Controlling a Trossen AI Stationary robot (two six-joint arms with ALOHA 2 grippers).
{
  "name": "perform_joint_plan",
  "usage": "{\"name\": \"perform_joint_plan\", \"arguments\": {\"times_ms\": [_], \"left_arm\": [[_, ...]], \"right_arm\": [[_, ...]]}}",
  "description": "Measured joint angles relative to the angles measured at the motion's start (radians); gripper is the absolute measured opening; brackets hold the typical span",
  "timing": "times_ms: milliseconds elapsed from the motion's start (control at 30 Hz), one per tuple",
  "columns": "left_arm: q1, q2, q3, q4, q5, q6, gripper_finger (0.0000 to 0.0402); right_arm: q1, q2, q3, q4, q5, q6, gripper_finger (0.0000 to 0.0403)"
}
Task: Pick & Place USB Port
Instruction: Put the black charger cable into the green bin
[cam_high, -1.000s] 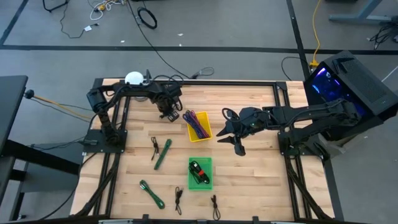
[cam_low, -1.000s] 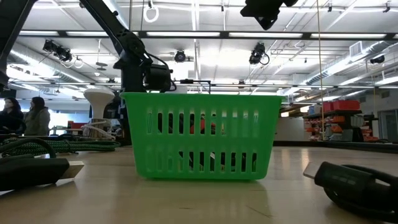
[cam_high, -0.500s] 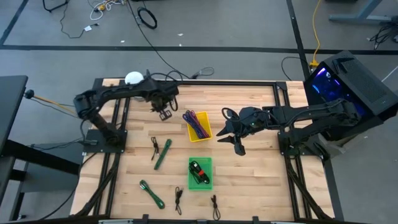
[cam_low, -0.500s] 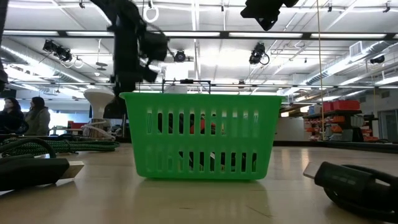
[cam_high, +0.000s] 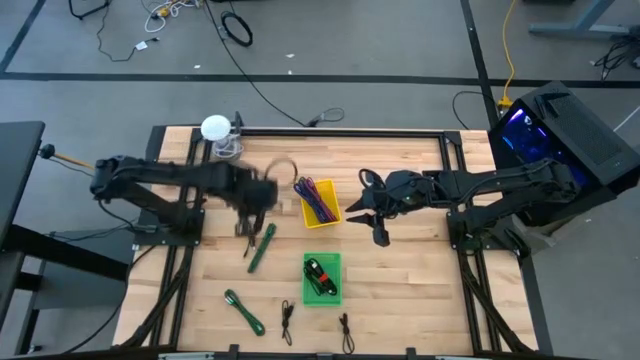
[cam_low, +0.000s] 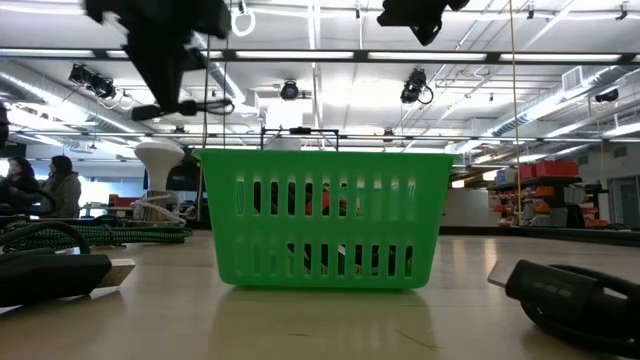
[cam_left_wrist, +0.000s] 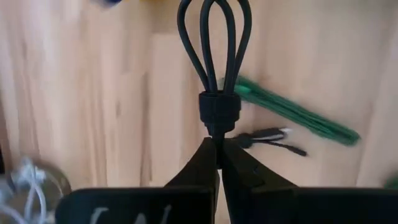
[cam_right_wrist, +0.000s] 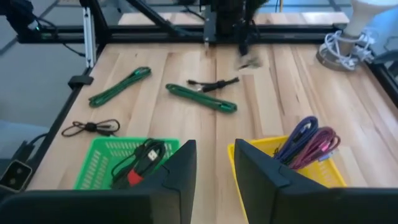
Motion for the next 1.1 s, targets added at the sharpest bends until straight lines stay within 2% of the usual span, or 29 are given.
{"name": "perform_joint_plan", "arguments": {"times_ms": [200,367,533,667,733,933,1100], "left_arm": [[-0.259,0.049,0.000,0.030,-0.163,0.078,0.0008],[-0.380,0.144,0.032,0.049,-0.304,0.105,0.0008],[-0.422,0.316,0.164,0.019,-0.337,0.186,0.0008],[-0.440,0.446,0.291,-0.101,-0.440,0.254,0.0008],[-0.443,0.494,0.352,-0.108,-0.465,0.297,0.0008],[-0.449,0.610,0.531,-0.101,-0.461,0.436,0.0008],[-0.449,0.679,0.610,-0.077,-0.439,0.522,0.0008]], "right_arm": [[0.000,0.000,0.000,0.034,0.000,0.002,0.0111],[0.000,0.000,0.000,0.042,0.000,0.004,0.0111],[0.000,0.000,0.000,0.050,0.000,0.009,0.0111],[0.002,0.000,0.000,0.045,-0.003,0.033,0.0111],[0.002,0.000,0.000,0.038,-0.003,0.034,0.0111],[0.002,0.000,0.000,0.034,-0.002,0.027,0.0111],[0.002,0.000,0.000,0.028,-0.003,0.027,0.0111]]}}
